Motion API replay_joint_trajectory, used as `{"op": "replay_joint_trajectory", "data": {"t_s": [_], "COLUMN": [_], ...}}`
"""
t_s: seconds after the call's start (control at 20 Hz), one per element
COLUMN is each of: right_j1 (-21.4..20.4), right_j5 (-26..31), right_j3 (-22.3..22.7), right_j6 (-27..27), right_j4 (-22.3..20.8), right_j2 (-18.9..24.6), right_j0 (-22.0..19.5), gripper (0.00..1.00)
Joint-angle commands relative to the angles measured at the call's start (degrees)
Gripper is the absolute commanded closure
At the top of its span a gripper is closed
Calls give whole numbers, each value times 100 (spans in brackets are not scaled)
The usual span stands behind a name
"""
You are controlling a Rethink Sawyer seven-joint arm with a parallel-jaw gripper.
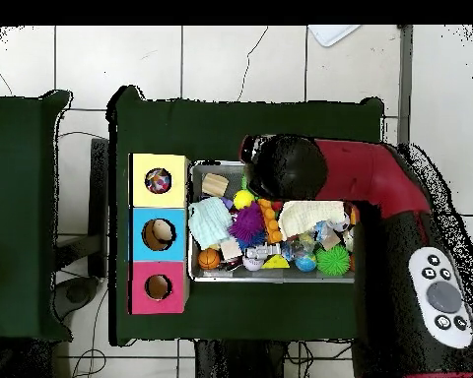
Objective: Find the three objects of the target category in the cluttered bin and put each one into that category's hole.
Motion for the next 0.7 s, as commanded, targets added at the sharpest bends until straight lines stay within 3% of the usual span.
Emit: {"op": "replay_joint_trajectory", "data": {"t_s": [0.05,0.7], "right_j1": [520,460], "right_j5": [-169,-183], "right_j3": [159,107], "right_j6": [146,183], "right_j4": [-273,-260], "right_j2": [-177,-249], "right_j0": [91,105], "gripper": [100,100]}}
